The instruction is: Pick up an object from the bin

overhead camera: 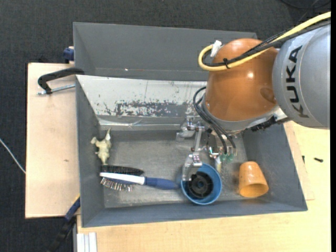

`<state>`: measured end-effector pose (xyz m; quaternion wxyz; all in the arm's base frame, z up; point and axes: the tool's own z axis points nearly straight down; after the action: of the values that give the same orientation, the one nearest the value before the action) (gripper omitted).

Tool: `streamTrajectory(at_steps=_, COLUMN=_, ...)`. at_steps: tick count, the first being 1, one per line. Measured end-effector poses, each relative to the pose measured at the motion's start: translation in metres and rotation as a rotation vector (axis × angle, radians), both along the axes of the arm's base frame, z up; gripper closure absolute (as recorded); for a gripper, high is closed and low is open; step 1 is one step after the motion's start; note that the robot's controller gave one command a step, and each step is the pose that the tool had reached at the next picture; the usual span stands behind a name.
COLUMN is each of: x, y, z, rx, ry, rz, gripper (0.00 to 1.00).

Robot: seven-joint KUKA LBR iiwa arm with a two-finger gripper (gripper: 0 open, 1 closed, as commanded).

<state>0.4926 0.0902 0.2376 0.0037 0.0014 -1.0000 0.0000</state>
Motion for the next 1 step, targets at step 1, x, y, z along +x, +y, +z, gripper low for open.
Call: streamTrajectory(at_steps=1, x=0.0103, y=-0.0402, z=-0.1071, rx=0.000, ry=0.000, rz=0.111, gripper=0.00)
